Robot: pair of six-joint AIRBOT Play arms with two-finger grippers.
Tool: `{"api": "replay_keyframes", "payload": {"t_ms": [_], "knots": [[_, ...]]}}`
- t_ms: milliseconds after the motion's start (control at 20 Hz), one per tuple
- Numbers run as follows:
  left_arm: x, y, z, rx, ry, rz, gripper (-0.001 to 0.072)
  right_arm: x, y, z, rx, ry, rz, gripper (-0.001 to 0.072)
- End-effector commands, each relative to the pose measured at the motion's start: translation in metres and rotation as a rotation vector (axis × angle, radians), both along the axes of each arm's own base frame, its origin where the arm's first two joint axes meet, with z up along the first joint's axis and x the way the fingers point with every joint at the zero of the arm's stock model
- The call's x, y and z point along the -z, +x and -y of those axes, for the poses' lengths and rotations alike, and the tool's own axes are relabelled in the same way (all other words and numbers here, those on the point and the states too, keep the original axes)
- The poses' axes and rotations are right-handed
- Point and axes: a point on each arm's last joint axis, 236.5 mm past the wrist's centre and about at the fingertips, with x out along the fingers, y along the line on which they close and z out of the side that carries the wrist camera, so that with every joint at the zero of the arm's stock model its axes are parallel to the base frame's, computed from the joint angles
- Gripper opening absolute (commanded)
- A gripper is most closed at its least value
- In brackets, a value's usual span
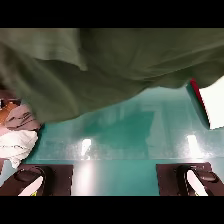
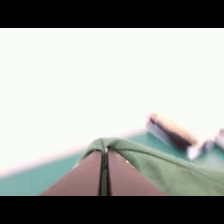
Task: Fold the shirts.
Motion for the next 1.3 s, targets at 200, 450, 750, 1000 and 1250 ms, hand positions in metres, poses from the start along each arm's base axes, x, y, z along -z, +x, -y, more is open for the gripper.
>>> {"api": "replay_keyframes", "payload": {"t_ms": [200, 450, 750, 1000, 1250], "knots": [[-0.011, -0.057, -0.008, 0.014, -0.005, 0.063, 0.0027, 0.01, -0.034, 0.059, 0.275, -0.041, -0.186, 0.0013], [0.111, 0.04, 0.009, 0.0, 0.118, -0.327, 0.0027, 0.141, 0.026, 0.089, 0.33, -0.023, -0.736, 0.0013], [0.316, 0.153, 0.014, -0.049, 0.321, -0.885, 0.0027, 0.305, 0.104, 0.095, 0.256, -0.012, -1.233, 0.0013], [0.393, 0.245, 0.015, -0.111, 0.386, -0.923, 0.0028, 0.378, 0.176, 0.106, 0.247, -0.015, -1.203, 0.0013], [0.448, 0.299, 0.014, -0.158, 0.407, -0.926, 0.0028, 0.407, 0.234, 0.101, 0.213, 0.036, -1.047, 0.0013]]}}
